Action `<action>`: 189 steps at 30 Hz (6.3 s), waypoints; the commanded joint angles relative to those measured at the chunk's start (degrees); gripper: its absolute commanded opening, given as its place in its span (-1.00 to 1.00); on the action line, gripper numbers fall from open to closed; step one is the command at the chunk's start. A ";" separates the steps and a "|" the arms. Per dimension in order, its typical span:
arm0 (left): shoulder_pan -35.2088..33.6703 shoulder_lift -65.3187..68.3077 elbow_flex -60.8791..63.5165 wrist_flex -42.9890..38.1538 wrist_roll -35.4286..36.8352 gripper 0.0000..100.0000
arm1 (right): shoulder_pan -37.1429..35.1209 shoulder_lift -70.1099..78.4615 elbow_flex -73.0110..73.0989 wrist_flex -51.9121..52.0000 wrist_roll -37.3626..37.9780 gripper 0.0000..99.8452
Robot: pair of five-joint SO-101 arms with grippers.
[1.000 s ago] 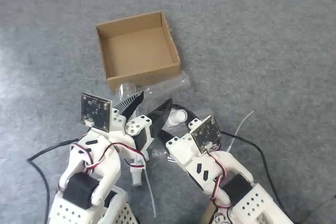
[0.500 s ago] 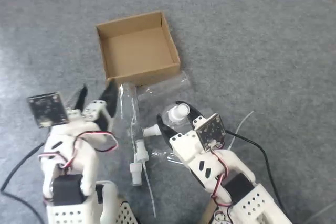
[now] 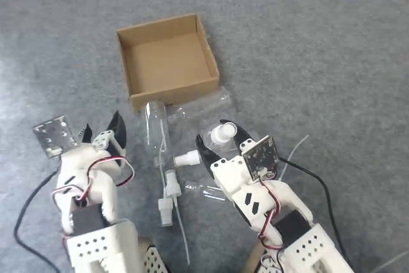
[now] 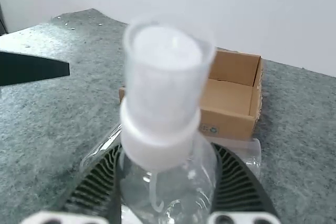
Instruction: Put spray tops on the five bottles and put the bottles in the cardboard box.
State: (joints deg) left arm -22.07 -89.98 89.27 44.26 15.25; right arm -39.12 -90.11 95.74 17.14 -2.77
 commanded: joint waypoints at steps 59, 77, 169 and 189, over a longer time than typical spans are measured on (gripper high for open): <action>-4.04 -2.11 7.69 9.49 -10.11 -0.96 | 0.75 -1.36 1.05 0.04 3.08 -0.84; -3.96 -2.11 7.69 9.58 -10.29 -0.96 | 0.84 -1.36 1.05 -0.04 3.16 -0.85; -3.96 -2.11 7.69 9.58 -10.20 -0.96 | 8.13 68.79 -62.15 -13.14 1.23 -0.85; -3.96 -2.11 7.69 9.58 -10.20 -0.96 | 10.15 102.37 -82.81 -19.47 1.14 -0.85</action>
State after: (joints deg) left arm -26.02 -91.03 97.36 53.67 5.32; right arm -30.33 12.75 17.05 -0.62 -1.10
